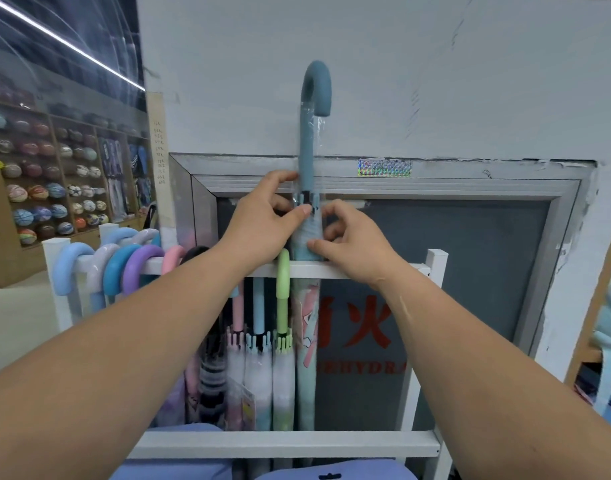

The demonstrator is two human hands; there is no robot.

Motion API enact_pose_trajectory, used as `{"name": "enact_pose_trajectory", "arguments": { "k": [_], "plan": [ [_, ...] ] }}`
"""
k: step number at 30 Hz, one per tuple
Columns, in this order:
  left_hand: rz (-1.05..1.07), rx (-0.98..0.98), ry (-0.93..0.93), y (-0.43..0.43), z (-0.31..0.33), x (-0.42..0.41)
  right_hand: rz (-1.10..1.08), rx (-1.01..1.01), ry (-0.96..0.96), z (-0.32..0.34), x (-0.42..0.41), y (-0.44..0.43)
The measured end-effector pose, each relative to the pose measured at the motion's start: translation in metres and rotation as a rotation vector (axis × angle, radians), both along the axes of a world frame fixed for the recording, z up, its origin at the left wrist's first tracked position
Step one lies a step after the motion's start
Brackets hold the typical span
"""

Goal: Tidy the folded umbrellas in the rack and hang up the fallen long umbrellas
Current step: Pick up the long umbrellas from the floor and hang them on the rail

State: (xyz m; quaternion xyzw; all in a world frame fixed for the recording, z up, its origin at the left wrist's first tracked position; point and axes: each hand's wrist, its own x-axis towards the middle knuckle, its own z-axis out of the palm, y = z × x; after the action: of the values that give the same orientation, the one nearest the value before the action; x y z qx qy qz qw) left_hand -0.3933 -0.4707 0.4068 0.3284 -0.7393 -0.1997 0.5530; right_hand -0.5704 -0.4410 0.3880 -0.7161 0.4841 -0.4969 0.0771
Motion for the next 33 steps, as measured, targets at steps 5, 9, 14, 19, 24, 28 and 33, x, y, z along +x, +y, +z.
{"name": "enact_pose_trajectory", "arguments": {
  "k": [5, 9, 14, 19, 24, 28, 33],
  "plan": [
    [0.029, 0.03, -0.082, 0.002, 0.002, -0.001, -0.052, 0.027, 0.068, 0.0, 0.002, 0.002],
    [0.014, 0.063, -0.139, -0.003, 0.002, -0.001, -0.041, 0.145, -0.015, 0.012, 0.002, 0.01],
    [-0.058, 0.111, -0.138, -0.006, 0.004, 0.002, -0.036, -0.044, -0.37, 0.065, -0.003, 0.034],
    [-0.103, 0.135, -0.153, -0.005, 0.005, 0.002, 0.109, -0.018, -0.169, 0.118, -0.004, 0.049],
    [-0.082, 0.132, -0.192, -0.002, 0.005, 0.003, 0.166, 0.132, 0.003, 0.139, 0.001, 0.047],
    [-0.008, 0.104, -0.3, 0.006, 0.006, 0.003, 0.237, 0.207, -0.009, 0.136, -0.003, 0.046],
    [0.022, 0.131, -0.447, 0.013, 0.006, 0.002, 0.282, 0.229, -0.052, 0.121, -0.006, 0.049]
  ]
}}
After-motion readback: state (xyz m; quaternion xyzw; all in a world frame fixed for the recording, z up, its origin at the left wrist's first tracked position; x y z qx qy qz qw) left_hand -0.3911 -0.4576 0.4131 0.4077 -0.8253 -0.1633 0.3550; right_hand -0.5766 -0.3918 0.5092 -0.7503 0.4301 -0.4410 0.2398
